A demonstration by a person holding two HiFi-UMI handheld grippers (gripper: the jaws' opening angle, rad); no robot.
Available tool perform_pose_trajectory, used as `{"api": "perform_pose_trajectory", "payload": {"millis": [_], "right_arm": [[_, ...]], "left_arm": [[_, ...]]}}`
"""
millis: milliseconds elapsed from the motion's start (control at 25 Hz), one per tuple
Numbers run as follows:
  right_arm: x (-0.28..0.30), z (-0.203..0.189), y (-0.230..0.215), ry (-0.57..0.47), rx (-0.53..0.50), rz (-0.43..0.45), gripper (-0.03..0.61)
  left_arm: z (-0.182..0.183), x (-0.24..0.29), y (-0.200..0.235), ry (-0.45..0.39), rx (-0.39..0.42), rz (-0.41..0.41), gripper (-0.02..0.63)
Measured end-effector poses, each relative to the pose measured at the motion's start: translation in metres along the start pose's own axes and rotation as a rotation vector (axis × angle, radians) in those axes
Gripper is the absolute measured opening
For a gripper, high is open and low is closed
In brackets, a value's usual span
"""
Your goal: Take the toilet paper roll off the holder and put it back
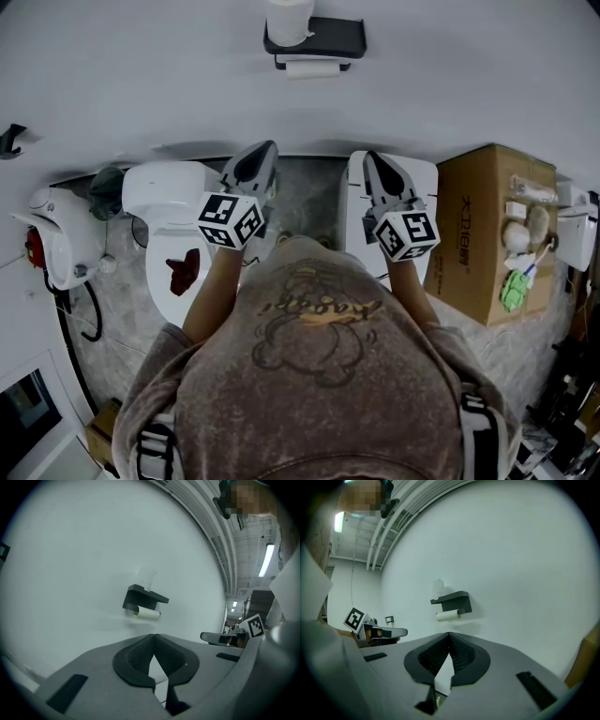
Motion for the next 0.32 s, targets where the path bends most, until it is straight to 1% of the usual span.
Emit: {"api": "perform_pose_trajectory", "payload": {"millis": [320], "right_arm": [[0.0041,-0.0010,-0.0002,0.005,0.000,0.010,-0.002]], "left_arm": [[-0.0001,-0.0016,0.0059,-0.009,-0.034,0.008,0.020]]}}
Point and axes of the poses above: the fingertips, and each gripper's own axes: x forward along the fingers, y to its left, z out of its top, the point moved 2 cm from there along -x, backward along the fingers, and after that the axes turned 3 degrees about z, right-handed, at the moved point
